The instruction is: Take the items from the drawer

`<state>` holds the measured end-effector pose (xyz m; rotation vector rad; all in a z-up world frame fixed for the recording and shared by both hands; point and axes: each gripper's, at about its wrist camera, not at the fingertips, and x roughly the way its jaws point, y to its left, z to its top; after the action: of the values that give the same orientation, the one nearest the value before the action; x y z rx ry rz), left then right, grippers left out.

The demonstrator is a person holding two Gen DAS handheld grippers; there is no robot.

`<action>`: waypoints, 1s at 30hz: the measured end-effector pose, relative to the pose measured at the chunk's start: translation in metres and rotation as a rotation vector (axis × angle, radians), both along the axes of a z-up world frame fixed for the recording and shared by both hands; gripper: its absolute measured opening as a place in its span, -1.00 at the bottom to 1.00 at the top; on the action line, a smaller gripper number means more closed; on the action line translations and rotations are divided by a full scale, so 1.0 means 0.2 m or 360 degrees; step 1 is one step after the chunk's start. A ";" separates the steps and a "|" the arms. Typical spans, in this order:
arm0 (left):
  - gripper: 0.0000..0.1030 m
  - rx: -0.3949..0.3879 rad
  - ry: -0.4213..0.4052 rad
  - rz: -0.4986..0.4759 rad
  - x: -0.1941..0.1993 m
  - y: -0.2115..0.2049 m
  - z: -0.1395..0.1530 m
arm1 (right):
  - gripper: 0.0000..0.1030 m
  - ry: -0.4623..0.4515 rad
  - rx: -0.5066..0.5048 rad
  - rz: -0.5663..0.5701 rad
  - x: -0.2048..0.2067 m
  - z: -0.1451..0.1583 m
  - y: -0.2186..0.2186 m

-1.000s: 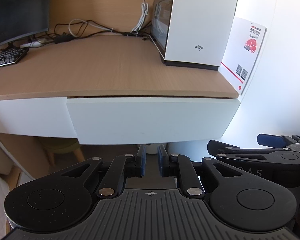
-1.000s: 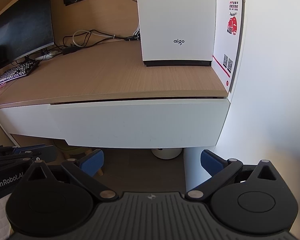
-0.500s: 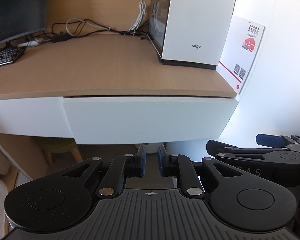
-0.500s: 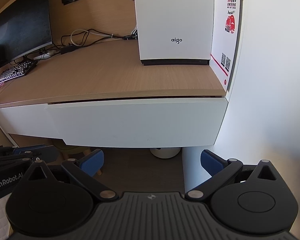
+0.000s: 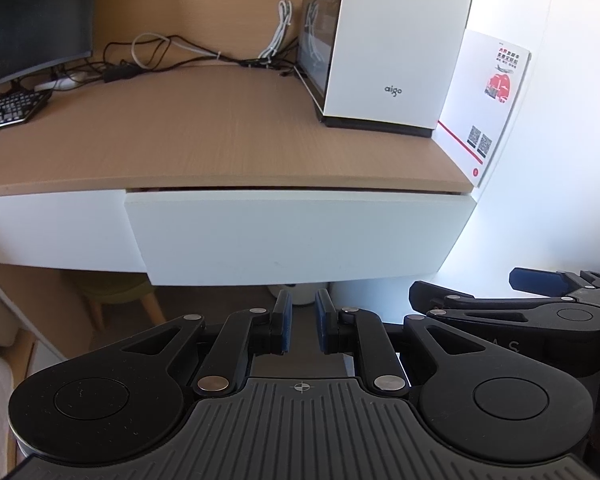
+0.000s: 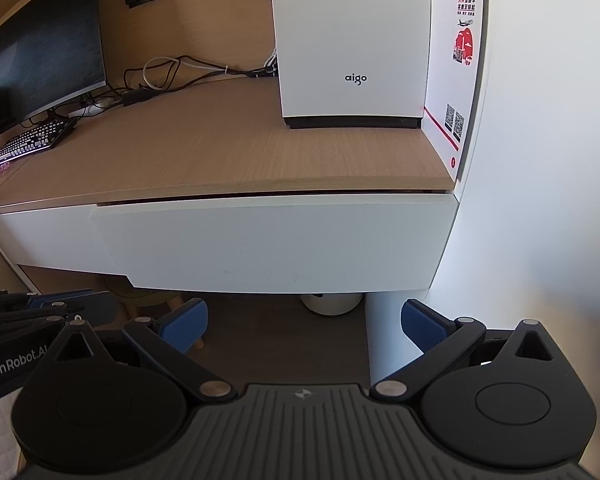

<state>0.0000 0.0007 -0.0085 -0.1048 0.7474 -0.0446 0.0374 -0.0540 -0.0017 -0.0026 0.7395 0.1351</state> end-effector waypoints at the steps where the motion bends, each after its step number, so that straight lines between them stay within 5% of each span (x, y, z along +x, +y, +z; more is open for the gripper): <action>1: -0.71 -0.0001 -0.0001 0.0001 0.00 0.00 0.00 | 1.00 -0.0001 0.0000 -0.0001 0.00 0.00 0.00; 15: -0.70 -0.0002 0.0017 0.0001 0.00 0.00 -0.01 | 1.00 -0.0014 0.0019 0.0013 -0.01 0.01 0.00; 27: -0.71 0.0014 0.0005 -0.0056 0.00 0.13 0.00 | 1.00 0.0045 0.0321 -0.0019 0.06 0.03 -0.13; 30: -0.71 -0.0002 0.0003 -0.0061 0.00 0.19 -0.01 | 1.00 0.0004 0.0274 -0.0032 0.07 0.05 -0.11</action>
<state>0.0009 0.0391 -0.0100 -0.0920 0.7512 -0.0817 0.0506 -0.0752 0.0088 0.1686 0.7284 0.1795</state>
